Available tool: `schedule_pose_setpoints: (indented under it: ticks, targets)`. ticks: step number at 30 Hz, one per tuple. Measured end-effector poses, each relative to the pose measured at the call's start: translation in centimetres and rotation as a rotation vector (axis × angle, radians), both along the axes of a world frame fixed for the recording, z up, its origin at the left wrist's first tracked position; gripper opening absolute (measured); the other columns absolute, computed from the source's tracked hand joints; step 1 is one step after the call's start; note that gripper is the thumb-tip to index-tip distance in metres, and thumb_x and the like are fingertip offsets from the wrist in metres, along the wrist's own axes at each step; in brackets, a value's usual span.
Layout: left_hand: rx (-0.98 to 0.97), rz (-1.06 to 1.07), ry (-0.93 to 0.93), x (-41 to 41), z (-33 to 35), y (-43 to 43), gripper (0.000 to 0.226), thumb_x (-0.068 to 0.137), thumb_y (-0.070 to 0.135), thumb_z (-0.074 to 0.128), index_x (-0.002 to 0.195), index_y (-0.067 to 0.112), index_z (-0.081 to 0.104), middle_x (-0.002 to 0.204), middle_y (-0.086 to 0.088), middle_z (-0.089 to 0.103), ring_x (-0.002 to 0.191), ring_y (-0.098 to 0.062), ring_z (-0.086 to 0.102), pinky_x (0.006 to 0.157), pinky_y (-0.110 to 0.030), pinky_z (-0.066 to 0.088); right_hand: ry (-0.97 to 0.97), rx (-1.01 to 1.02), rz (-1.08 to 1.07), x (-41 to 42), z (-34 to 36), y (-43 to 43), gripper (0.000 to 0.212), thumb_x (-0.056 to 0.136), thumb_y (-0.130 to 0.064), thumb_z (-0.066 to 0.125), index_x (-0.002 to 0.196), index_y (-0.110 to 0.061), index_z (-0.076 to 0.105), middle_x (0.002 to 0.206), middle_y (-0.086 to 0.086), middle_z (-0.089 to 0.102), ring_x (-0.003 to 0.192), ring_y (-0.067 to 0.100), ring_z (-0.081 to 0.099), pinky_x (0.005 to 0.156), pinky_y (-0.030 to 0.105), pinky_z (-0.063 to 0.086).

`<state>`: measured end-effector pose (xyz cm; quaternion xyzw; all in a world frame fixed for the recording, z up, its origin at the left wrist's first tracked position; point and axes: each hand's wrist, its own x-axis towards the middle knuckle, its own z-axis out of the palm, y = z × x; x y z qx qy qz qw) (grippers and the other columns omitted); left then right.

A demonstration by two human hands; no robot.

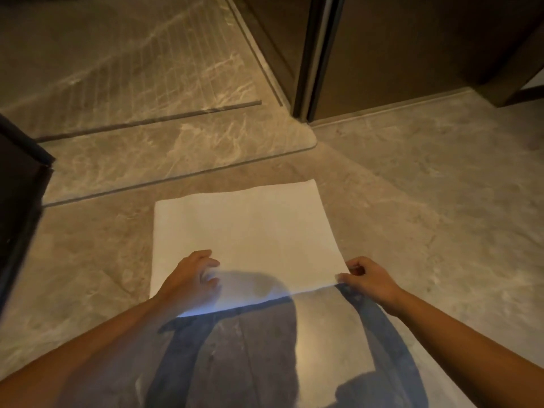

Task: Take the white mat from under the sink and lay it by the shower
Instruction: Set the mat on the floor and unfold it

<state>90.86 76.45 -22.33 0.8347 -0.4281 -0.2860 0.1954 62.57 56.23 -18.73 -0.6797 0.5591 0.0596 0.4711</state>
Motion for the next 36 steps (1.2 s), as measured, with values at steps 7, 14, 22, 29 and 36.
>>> schedule_pose_setpoints:
  ticks: [7, 14, 22, 29, 36]
  targets:
    - [-0.006, 0.030, 0.000, -0.1, 0.0, 0.4, 0.035, 0.080, 0.020, 0.067, 0.114, 0.016, 0.058, 0.138, -0.002, 0.040, 0.121, -0.018, 0.042, 0.091, -0.021, 0.032, -0.069, 0.006, -0.113, 0.7, -0.8, -0.1, 0.021, 0.081, -0.016, 0.066, 0.096, -0.006, 0.055, 0.096, 0.020, 0.064, 0.083, 0.032, 0.062, 0.083, 0.049, 0.051]
    - [0.053, 0.164, -0.071, 1.9, -0.6, 2.9, 0.042, 0.081, 0.030, 0.065, 0.120, 0.017, 0.054, 0.142, -0.006, 0.035, 0.129, -0.023, 0.029, 0.102, -0.029, 0.025, -0.132, -0.077, -0.239, 1.8, -1.6, -0.2, 0.031, 0.077, -0.013, 0.069, 0.104, -0.007, 0.054, 0.096, 0.014, 0.063, 0.076, 0.024, 0.060, 0.074, 0.041, 0.052]
    - [0.120, 0.349, -0.200, 2.5, -0.7, 4.8, 0.039, 0.080, 0.027, 0.064, 0.115, 0.015, 0.053, 0.122, -0.013, 0.042, 0.112, -0.029, 0.039, 0.086, -0.032, 0.037, -0.218, -0.077, -0.231, 3.0, -1.8, 0.0, 0.042, 0.081, -0.002, 0.062, 0.119, -0.011, 0.049, 0.120, 0.020, 0.055, 0.093, 0.031, 0.058, 0.086, 0.049, 0.052]
    - [0.132, 0.413, -0.103, 1.4, -0.4, 3.3, 0.045, 0.085, 0.023, 0.058, 0.127, 0.014, 0.044, 0.126, -0.015, 0.038, 0.111, -0.029, 0.043, 0.091, -0.038, 0.043, -0.320, -0.138, -0.298, 2.3, -2.6, -0.4, 0.037, 0.081, 0.001, 0.060, 0.115, -0.012, 0.054, 0.122, 0.011, 0.055, 0.114, 0.023, 0.050, 0.090, 0.036, 0.044]
    - [0.102, 0.350, -0.067, -0.9, -0.5, -0.1, 0.046, 0.085, 0.029, 0.057, 0.128, 0.018, 0.043, 0.126, -0.010, 0.034, 0.106, -0.024, 0.045, 0.084, -0.029, 0.041, -0.349, -0.207, -0.452, -0.1, -2.9, -3.6, 0.028, 0.079, 0.002, 0.061, 0.102, -0.015, 0.057, 0.097, 0.008, 0.061, 0.078, 0.019, 0.060, 0.072, 0.038, 0.052]
